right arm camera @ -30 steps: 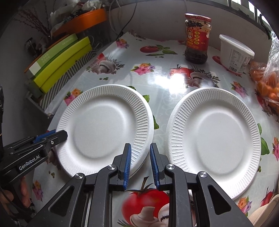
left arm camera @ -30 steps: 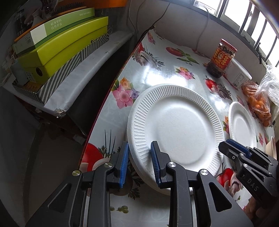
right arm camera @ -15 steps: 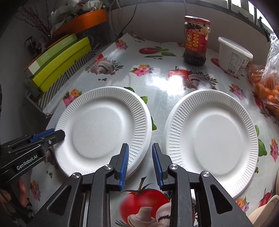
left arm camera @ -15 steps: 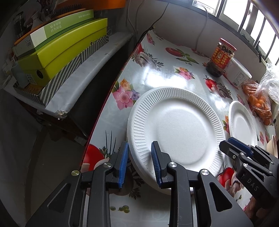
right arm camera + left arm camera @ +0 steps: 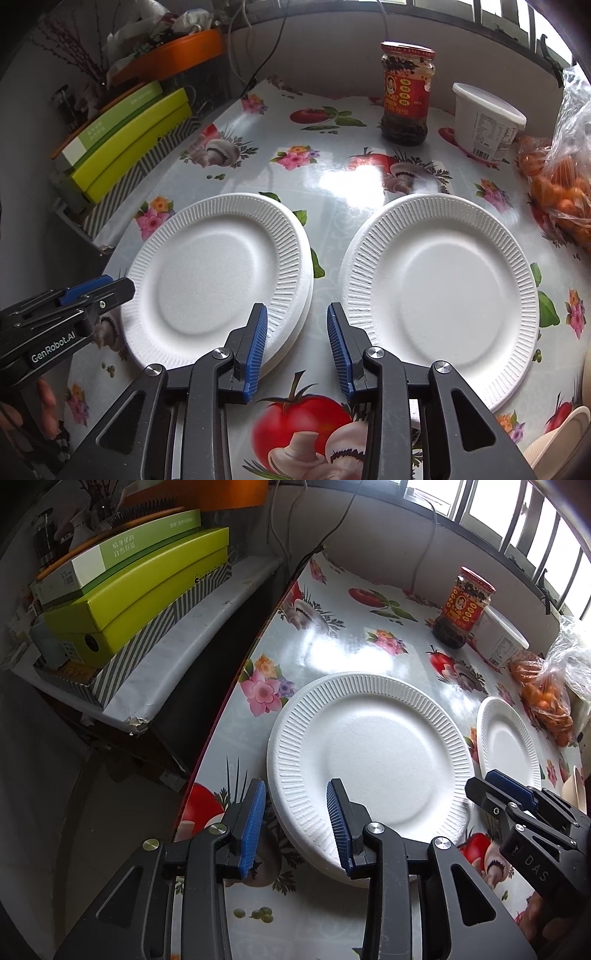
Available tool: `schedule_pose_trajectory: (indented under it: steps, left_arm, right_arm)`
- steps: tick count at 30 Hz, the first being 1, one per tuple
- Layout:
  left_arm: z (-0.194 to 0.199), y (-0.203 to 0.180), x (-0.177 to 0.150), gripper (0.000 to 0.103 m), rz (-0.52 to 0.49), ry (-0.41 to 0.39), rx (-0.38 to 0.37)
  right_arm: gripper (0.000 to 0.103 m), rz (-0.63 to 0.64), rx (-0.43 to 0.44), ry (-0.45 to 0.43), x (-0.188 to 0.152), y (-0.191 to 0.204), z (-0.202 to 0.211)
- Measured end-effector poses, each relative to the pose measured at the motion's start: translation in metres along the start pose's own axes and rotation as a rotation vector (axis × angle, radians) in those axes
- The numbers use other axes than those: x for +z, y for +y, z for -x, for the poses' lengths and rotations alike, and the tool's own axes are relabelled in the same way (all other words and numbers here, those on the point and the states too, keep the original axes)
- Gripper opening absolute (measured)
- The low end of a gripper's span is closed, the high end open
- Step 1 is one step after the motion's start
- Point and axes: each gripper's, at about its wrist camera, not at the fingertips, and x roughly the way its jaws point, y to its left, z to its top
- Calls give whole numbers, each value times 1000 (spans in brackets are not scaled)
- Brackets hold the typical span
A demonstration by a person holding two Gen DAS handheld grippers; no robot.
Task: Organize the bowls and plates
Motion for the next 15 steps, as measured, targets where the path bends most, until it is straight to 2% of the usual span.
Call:
schedule_pose_trajectory:
  steps: [4,7,15]
  left_arm:
    - [10,-3,-3,37,0,-22,-13]
    - [18,-6,-4,42,2,-39,-22]
    - [35,-20,-10,42,-20,-69,-37]
  right_arm:
    - [37,-4,4,-14,-2,-1,8]
    - [41,-3,9,-29,-4,-2,15]
    - [43,-14,9,-57,-11,-7,34]
